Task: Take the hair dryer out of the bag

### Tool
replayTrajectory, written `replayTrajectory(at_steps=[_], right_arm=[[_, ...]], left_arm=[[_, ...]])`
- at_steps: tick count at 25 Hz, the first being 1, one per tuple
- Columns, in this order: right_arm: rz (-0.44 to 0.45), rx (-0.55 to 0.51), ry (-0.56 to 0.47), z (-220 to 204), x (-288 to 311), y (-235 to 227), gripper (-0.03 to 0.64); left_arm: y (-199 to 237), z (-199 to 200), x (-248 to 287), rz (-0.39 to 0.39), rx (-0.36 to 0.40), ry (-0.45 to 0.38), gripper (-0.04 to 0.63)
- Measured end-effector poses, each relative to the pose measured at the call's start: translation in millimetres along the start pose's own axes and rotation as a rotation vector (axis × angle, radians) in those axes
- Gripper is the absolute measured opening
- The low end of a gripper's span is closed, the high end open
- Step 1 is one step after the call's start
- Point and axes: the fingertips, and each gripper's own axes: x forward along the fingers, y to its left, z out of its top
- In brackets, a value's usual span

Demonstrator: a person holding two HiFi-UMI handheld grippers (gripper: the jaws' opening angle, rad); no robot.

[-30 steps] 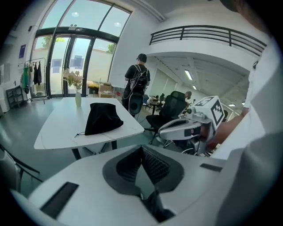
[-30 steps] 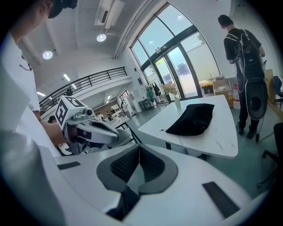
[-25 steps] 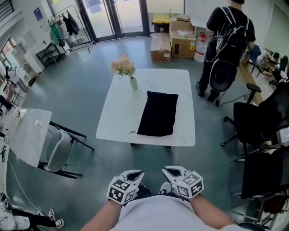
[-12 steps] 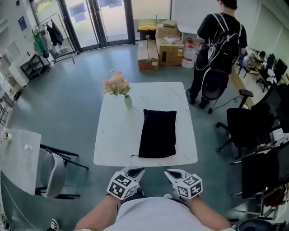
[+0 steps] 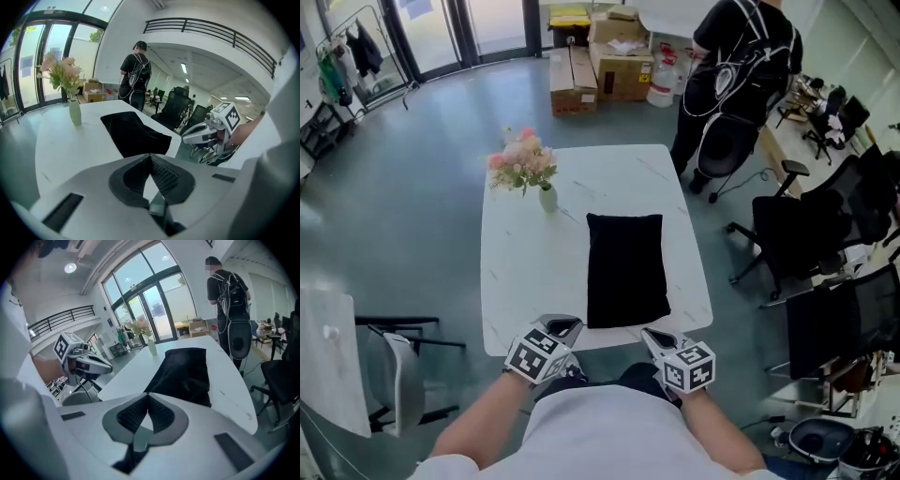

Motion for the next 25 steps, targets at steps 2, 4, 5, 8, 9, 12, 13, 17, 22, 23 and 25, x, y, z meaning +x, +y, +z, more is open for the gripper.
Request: replayTrajectory(at_steps=[2, 4, 5, 8, 9, 12, 13, 17, 22, 23, 25], right_arm=[[-0.059, 0.002, 0.011, 4.5, 4.9, -13.6, 0.017], [-0.114, 0.017, 0.03, 6.0, 7.5, -30.6, 0.018], [-0.137, 0.032, 0.034, 6.5, 8.2, -39.9, 0.018], [-0.192, 0.069, 0.066, 5.4, 12.7, -71.7, 0.089], [-0.206, 0.068, 0.097, 2.3, 14.4, -81.7, 0.161], [-0.231, 0.055, 0.177, -8.2, 14.4, -108.9, 0.195], [-0.231, 0.055, 0.199, -11.3, 14.7, -117.9, 0.196], [-0.189, 0.087, 0.287, -33.0, 23.3, -136.4, 0.227], [-0.119, 0.135, 0.3, -43.2, 33.5, -136.4, 0.205], [-0.105, 0.141, 0.299, -45.1, 35.9, -134.3, 0.159], [-0.088, 0.141, 0.294, -45.7, 43.2, -130.7, 0.133]], left_arm=[[14.5, -1.5, 5.7, -0.001, -0.008, 0.021, 0.014], [24.8, 1.5, 10.8, 0.002, -0.03, 0.026, 0.014], [28.6, 3.8, 13.5, 0.005, -0.042, 0.024, 0.014], [39.7, 11.8, 25.5, 0.032, -0.075, 0.016, 0.014], [42.7, 13.5, 30.1, 0.045, -0.091, 0.014, 0.014], [53.0, 20.7, 45.9, 0.089, -0.145, -0.006, 0.014], [58.8, 26.6, 53.3, 0.102, -0.164, -0.019, 0.015], [87.1, 48.9, 83.1, 0.134, -0.246, -0.052, 0.02], [124.7, 61.6, 132.8, 0.137, -0.273, 0.018, 0.189], [129.1, 60.2, 142.8, 0.124, -0.288, 0.039, 0.189], [138.2, 53.9, 157.5, 0.108, -0.299, 0.088, 0.189]])
